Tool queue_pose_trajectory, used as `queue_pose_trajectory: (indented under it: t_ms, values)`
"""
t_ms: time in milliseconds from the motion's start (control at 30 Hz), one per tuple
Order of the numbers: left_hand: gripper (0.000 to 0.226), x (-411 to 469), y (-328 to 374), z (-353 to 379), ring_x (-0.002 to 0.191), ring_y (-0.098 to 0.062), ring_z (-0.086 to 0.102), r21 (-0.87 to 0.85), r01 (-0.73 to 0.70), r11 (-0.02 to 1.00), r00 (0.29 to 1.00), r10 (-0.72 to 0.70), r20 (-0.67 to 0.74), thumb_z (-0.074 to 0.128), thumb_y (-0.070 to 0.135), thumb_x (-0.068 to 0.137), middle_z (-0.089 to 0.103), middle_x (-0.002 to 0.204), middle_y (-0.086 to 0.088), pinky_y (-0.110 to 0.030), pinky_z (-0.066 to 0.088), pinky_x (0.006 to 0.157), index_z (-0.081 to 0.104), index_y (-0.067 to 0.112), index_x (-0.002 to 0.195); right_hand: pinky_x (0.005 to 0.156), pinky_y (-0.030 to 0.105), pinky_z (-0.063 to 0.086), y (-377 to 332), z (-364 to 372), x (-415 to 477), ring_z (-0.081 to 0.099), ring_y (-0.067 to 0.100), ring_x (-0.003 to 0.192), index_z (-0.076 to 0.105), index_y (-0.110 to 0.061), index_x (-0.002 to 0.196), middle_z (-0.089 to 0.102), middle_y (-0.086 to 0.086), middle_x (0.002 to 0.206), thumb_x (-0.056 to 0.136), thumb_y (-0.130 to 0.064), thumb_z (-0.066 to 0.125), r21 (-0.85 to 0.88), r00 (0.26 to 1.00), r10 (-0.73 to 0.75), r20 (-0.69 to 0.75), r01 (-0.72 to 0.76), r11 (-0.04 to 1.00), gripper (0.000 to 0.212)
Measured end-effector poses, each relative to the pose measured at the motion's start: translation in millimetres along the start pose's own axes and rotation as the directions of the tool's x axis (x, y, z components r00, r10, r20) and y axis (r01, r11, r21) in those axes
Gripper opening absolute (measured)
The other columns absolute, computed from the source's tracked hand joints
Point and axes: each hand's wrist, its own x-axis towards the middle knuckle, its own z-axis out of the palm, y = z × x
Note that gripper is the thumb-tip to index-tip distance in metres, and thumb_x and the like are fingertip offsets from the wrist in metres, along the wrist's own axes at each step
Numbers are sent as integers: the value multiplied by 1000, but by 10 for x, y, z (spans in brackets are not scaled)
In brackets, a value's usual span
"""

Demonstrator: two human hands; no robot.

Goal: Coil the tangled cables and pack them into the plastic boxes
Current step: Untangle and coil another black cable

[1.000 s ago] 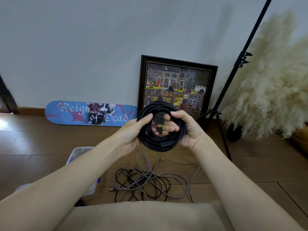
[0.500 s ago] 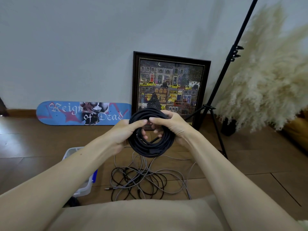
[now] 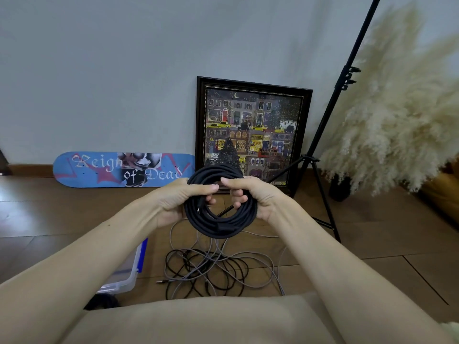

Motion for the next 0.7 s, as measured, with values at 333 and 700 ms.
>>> queue_pose_trajectory:
  t_ms: [333, 700]
  values:
    - [85, 25, 62, -94, 98, -14, 64, 341, -123, 932, 991, 130, 3, 89, 54, 40, 66, 106, -6, -32, 52, 89, 62, 16, 112, 37, 17, 29, 17, 24, 9, 27, 7, 34, 59, -13, 65, 34, -4, 42, 85, -9, 69, -52, 989, -74, -128, 68, 996, 23]
    - [22, -39, -93, -70, 79, -22, 61, 762, -507, -403, 503, 580, 641, 66, 4, 78, 60, 100, -11, -28, 53, 52, 73, 11, 97, 36, 17, 29, -55, -105, -30, 25, 9, 34, 48, -13, 58, 32, -3, 41, 81, -3, 73, -188, 956, -82, -282, 28, 982, 36]
